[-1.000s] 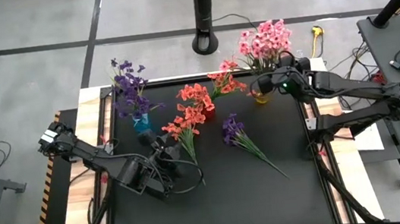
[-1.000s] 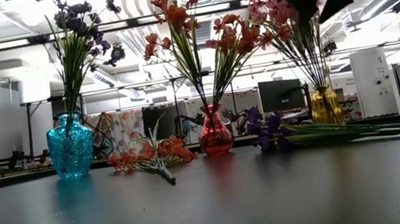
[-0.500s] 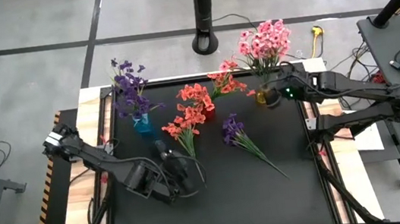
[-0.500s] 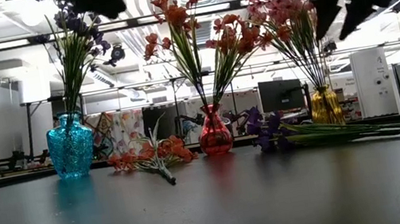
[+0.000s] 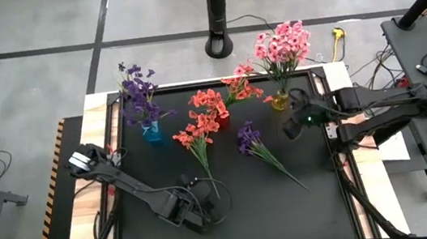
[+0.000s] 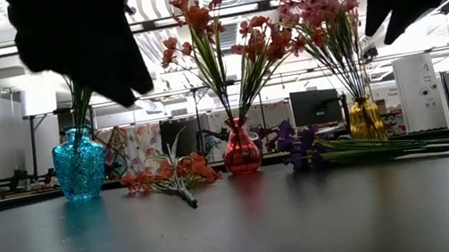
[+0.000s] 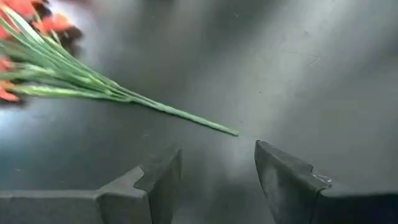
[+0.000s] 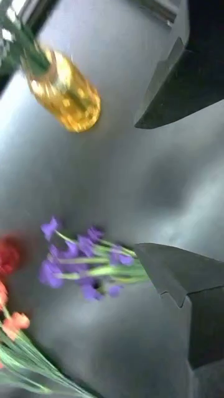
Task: Sort flowers into vase by color
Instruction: Put the orange flowers into the red vase
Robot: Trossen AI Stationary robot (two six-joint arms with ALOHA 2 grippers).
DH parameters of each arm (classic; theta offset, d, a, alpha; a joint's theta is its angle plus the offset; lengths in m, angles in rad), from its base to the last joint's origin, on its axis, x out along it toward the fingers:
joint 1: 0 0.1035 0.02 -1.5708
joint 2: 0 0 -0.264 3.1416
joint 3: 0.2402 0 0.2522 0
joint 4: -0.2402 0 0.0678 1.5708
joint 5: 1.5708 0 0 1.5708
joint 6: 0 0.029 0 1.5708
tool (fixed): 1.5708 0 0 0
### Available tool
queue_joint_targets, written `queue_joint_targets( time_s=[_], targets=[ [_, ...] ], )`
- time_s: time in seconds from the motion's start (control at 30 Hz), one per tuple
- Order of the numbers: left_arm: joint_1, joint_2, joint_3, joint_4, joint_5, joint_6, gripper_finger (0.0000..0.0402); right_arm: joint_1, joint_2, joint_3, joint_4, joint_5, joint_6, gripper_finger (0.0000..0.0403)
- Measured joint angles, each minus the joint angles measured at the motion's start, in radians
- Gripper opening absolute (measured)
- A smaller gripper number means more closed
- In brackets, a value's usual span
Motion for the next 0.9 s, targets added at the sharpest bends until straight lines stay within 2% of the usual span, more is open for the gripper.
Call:
queue_joint_targets(
  time_s=[0.17, 0.4, 0.63, 0.9],
  targets=[
    [-0.006, 0.056, 0.000, 0.062, -0.003, -0.105, 0.0186, 0.127, 0.030, -0.004, 0.001, -0.001, 0.057, 0.0306],
    [0.028, 0.110, 0.000, 0.068, -0.085, -0.317, 0.0188, 0.271, 0.082, -0.007, 0.006, 0.000, 0.144, 0.0312],
    [0.083, 0.157, 0.000, 0.063, -0.090, -0.389, 0.0210, 0.364, 0.135, -0.008, 0.007, 0.000, 0.212, 0.0311],
    [0.139, 0.208, 0.000, 0.061, -0.112, -0.379, 0.0240, 0.387, 0.172, -0.008, 0.008, 0.000, 0.229, 0.0315]
  ],
)
